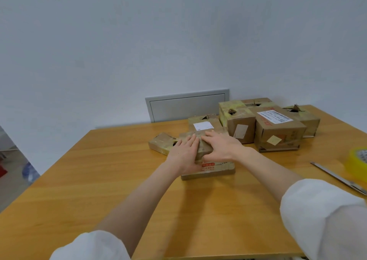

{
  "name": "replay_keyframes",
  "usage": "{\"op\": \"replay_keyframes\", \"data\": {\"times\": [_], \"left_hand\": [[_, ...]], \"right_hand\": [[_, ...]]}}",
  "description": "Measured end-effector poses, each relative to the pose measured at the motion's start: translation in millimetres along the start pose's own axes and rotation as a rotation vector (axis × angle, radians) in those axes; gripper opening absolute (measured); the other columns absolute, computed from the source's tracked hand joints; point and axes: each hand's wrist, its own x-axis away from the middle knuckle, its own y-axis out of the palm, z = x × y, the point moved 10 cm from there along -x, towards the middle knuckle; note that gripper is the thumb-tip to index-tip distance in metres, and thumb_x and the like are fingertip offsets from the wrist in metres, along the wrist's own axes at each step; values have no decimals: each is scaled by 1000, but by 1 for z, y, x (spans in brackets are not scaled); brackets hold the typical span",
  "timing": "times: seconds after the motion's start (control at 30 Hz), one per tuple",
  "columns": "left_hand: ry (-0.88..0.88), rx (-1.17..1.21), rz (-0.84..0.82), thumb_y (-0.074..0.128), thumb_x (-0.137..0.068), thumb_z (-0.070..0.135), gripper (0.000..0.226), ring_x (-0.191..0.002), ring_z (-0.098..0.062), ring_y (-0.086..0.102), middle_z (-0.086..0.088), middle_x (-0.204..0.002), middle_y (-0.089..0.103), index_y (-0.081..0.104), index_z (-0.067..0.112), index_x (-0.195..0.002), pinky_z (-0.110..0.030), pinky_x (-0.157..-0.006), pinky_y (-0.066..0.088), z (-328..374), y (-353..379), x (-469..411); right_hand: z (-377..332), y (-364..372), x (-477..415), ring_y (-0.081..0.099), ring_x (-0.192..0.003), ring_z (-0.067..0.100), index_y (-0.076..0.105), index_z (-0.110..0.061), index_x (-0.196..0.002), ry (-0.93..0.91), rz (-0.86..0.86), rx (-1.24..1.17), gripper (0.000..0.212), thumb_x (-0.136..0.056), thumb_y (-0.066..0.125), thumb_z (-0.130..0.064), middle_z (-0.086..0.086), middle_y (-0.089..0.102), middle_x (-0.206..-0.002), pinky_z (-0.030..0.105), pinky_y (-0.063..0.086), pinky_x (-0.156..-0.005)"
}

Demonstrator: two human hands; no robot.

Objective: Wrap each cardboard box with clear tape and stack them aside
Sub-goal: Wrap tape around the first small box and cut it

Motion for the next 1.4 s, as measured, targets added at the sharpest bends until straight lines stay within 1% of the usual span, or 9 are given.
{"op": "replay_keyframes", "data": {"times": [0.27,0.5,0.67,0.77,0.87,0.93,1.1,1.23,1.4], "left_hand": [[2,12,15,48,-93,46,86,-148,-19,0,-7,-161,-5,-3,11,-153,-36,-121,3,0,-1,2],[15,13,-8,47,-93,46,86,-148,-19,-1,-6,-161,-5,-4,12,-153,-37,-121,3,-1,0,1],[-9,402,33,57,-88,29,84,-148,-18,7,-3,-161,-2,5,19,-154,-33,-118,15,-16,-19,5],[-211,576,181,53,-93,24,71,-143,-25,25,-7,-159,15,16,15,-152,-37,-112,30,-45,-32,11],[-288,704,87,46,-97,23,41,-112,-24,57,-11,-134,54,44,9,-135,-34,-91,51,-48,-20,15],[-268,717,69,46,-98,23,33,-100,-20,58,-6,-123,60,51,8,-127,-23,-76,50,-43,-18,20],[-170,336,156,36,-102,35,57,-144,-23,23,-10,-158,18,23,9,-150,-35,-115,24,-26,-25,21],[-55,177,49,26,-101,39,63,-148,-17,1,-7,-161,1,5,11,-153,-35,-120,4,-3,-6,9],[-39,107,12,29,-100,41,66,-148,-17,2,-7,-161,0,3,11,-153,-34,-120,3,-3,-4,5]], "right_hand": [[-1,-1,3,19,-145,24,23,-21,-152,1,-8,26,81,-86,57,-54,3,20,-159,41,28,-112],[1,-2,5,30,-138,24,27,-23,-151,29,5,-48,81,-84,61,-52,1,25,-156,40,34,-109],[7,-6,7,26,-142,24,26,-27,-151,42,-48,-198,76,-83,59,-38,1,17,-159,41,37,-107],[18,-16,11,20,-144,26,28,-28,-150,113,26,-242,74,-83,57,-36,4,19,-158,47,35,-109],[20,-9,17,28,-138,27,36,-27,-145,146,-12,-157,67,-82,57,-37,5,29,-152,45,42,-100],[19,-10,19,38,-129,26,42,-27,-141,147,-11,-92,62,-82,57,-40,4,39,-145,38,46,-89],[11,-9,12,35,-131,28,39,-26,-140,96,-43,37,71,-79,61,-55,3,40,-141,43,43,-98],[-3,1,8,4,-148,31,23,-15,-150,34,-3,169,84,-84,56,-55,8,17,-159,46,16,-119],[-1,1,7,31,-141,24,26,-17,-149,54,-8,90,77,-87,54,-52,2,18,-159,42,40,-106]]}}
